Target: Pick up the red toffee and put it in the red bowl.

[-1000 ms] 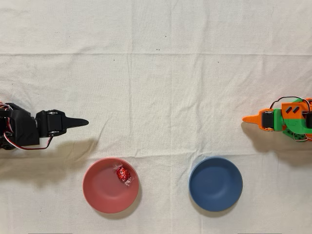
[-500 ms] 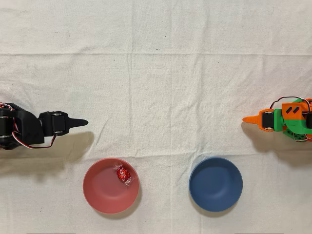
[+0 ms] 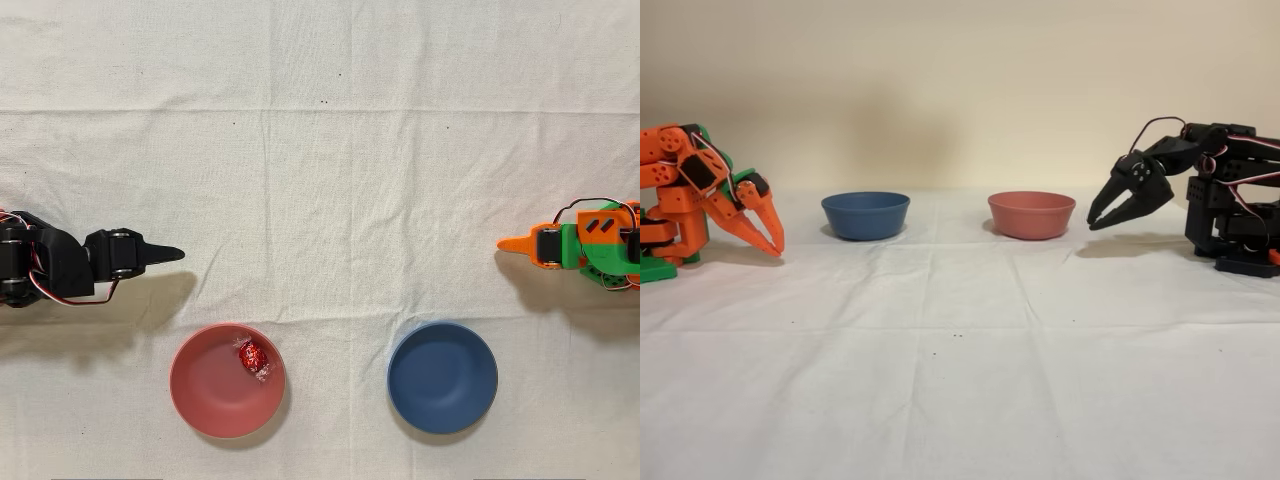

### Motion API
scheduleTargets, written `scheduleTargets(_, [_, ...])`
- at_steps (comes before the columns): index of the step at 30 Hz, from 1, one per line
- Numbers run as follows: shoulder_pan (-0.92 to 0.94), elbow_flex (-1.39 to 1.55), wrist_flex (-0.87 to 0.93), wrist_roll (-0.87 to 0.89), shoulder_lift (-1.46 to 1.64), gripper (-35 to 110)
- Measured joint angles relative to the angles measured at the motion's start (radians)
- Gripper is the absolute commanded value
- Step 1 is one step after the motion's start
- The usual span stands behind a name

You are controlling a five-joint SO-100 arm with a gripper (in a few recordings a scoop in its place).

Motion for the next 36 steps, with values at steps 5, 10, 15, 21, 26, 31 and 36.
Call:
scheduleTargets(5, [0.009,0.0,0.015,-0.041,0.0,1])
scheduleTargets(10, [0.021,0.0,0.015,-0.061,0.0,1])
scheduleTargets(15, [0.028,0.0,0.015,-0.035,0.0,1])
scheduleTargets(21, [0.034,0.0,0.015,0.14,0.0,0])
scheduleTargets(26, [0.034,0.0,0.015,0.152,0.0,1])
scheduleTargets(31, [0.034,0.0,0.015,0.109,0.0,1])
scheduleTargets(36, [0.054,0.0,0.015,0.106,0.0,1])
